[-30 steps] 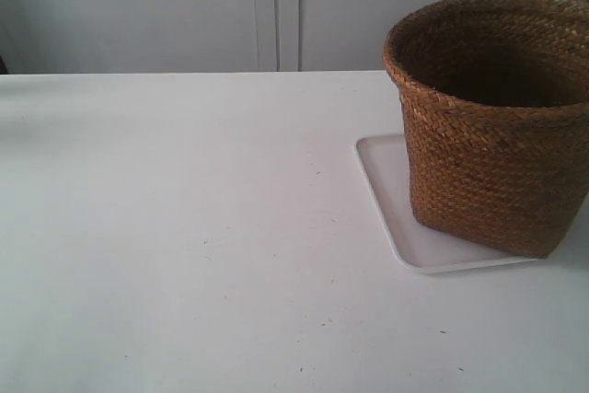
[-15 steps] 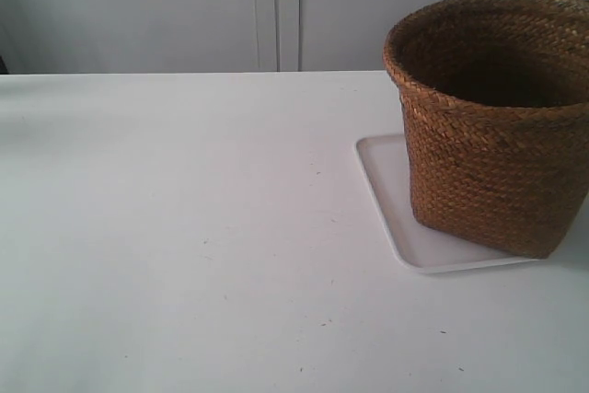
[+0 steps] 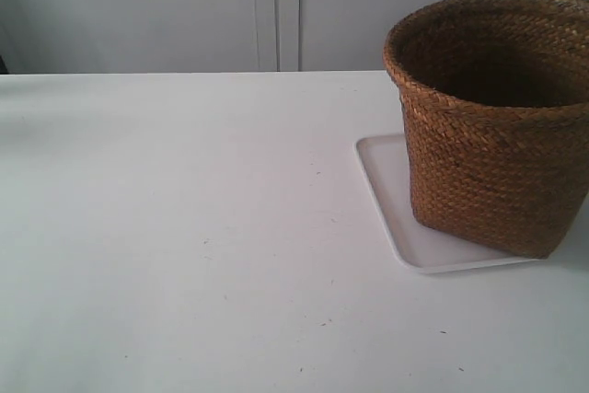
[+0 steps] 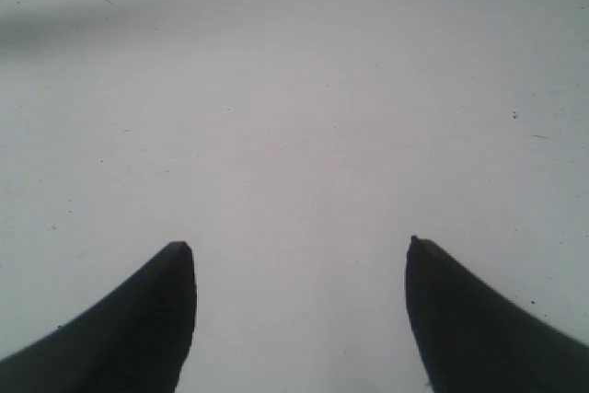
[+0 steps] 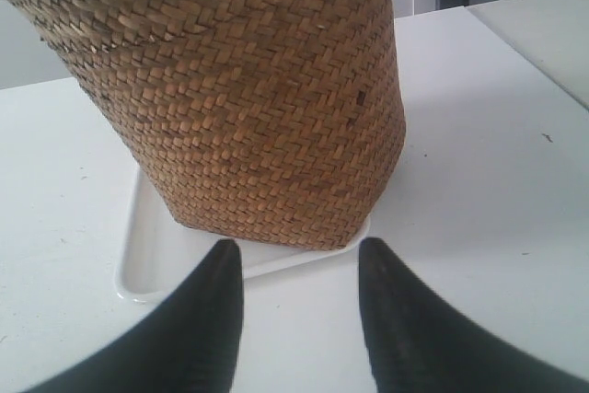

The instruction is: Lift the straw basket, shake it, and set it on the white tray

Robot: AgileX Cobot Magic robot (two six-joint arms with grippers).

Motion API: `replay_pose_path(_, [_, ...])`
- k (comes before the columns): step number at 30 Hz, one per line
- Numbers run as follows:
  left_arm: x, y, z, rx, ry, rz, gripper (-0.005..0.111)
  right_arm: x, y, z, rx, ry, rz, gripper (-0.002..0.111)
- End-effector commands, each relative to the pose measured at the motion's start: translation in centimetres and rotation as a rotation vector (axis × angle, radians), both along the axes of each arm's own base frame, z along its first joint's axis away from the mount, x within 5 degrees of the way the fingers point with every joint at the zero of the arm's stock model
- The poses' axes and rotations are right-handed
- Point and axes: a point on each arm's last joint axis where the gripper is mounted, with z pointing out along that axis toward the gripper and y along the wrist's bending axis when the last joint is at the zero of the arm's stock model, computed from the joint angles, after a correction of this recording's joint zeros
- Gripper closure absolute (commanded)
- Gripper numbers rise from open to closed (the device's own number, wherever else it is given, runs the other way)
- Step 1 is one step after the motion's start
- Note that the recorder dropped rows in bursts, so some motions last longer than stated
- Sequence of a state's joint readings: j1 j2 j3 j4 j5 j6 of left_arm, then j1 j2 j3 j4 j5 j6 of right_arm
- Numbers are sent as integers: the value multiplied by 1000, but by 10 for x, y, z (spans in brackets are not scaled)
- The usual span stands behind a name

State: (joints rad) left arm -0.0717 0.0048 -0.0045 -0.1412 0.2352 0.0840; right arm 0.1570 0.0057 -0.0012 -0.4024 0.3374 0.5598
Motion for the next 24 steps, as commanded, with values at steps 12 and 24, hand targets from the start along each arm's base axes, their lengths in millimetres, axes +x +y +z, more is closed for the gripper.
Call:
replay_pose_path(12, [0,0,-1,-4,2,-1,39,0,0,0,0,-6,-6,69])
replay_pose_path(24, [0,0,-1,-4,2,-1,39,0,0,0,28,-6,-12,69])
